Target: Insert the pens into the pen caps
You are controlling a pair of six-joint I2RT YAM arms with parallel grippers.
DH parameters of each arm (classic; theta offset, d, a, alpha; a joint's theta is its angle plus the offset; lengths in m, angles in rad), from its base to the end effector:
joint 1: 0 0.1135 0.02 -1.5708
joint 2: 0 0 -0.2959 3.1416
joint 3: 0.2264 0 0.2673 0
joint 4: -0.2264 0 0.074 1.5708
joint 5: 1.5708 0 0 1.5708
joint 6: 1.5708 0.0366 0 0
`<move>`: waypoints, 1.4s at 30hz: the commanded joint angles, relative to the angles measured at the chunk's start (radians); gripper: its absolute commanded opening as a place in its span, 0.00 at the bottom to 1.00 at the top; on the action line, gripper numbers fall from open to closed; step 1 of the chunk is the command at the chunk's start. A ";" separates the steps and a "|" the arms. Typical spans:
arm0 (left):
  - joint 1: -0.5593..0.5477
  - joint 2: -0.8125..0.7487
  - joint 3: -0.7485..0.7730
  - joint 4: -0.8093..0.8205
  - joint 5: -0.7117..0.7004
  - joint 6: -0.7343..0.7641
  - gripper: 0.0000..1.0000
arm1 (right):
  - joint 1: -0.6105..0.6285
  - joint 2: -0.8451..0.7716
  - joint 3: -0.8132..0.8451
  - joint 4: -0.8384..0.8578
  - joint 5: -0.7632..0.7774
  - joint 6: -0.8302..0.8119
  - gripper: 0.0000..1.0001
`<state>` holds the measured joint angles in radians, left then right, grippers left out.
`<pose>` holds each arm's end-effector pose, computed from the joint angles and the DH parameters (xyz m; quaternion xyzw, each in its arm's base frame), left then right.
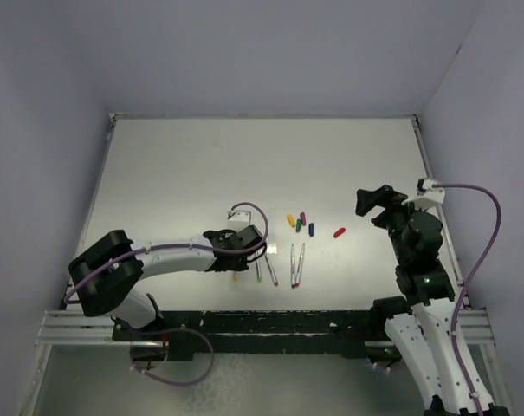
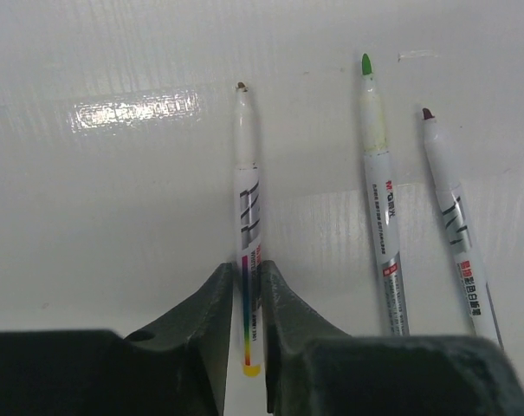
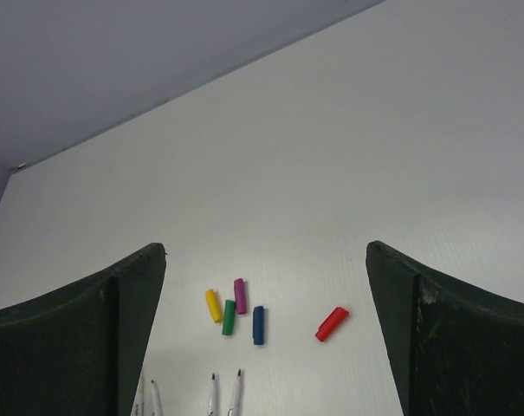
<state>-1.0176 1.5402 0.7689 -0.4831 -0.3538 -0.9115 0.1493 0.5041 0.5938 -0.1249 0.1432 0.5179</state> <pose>0.1544 -0.2258 0.1678 0.0239 0.9722 -0.0284 0.2312 0.1245 0.0134 0.3356 0.1804 0.6963 0.1782 0.6714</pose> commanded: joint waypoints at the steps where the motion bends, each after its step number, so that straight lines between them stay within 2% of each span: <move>1: -0.016 0.100 -0.093 -0.135 0.168 -0.079 0.18 | -0.002 -0.006 0.046 -0.005 0.022 0.000 1.00; 4: -0.016 0.104 -0.096 -0.129 0.172 -0.081 0.03 | -0.002 0.007 0.053 -0.020 0.020 -0.001 1.00; 5: -0.016 0.108 -0.096 -0.127 0.173 -0.079 0.00 | -0.002 0.014 0.058 -0.027 0.016 -0.002 1.00; 12: -0.017 0.105 -0.082 -0.115 0.158 -0.011 0.00 | -0.002 0.104 0.071 -0.010 -0.038 -0.074 1.00; 19: -0.017 -0.008 -0.025 -0.176 0.061 0.028 0.00 | -0.001 0.268 0.081 0.018 -0.177 -0.111 1.00; 23: -0.019 -0.093 -0.013 -0.156 0.033 0.051 0.00 | 0.006 0.327 0.080 0.062 -0.223 -0.114 1.00; 25: -0.019 -0.140 -0.022 -0.134 0.026 0.058 0.00 | 0.027 0.359 0.083 0.078 -0.228 -0.116 0.97; 29: -0.019 -0.253 -0.055 -0.069 0.020 0.085 0.00 | 0.121 0.413 0.102 0.103 -0.158 -0.126 0.94; 33: -0.019 -0.364 -0.097 -0.013 0.006 0.141 0.00 | 0.247 0.512 0.140 0.121 -0.038 -0.143 1.00; 42: -0.019 -0.637 -0.217 0.114 0.010 0.216 0.00 | 0.384 0.719 0.230 0.157 0.049 -0.197 1.00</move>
<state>-1.0309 0.9844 0.5926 -0.4656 -0.3428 -0.7452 0.4801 1.1641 0.7490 -0.0238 0.1204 0.3714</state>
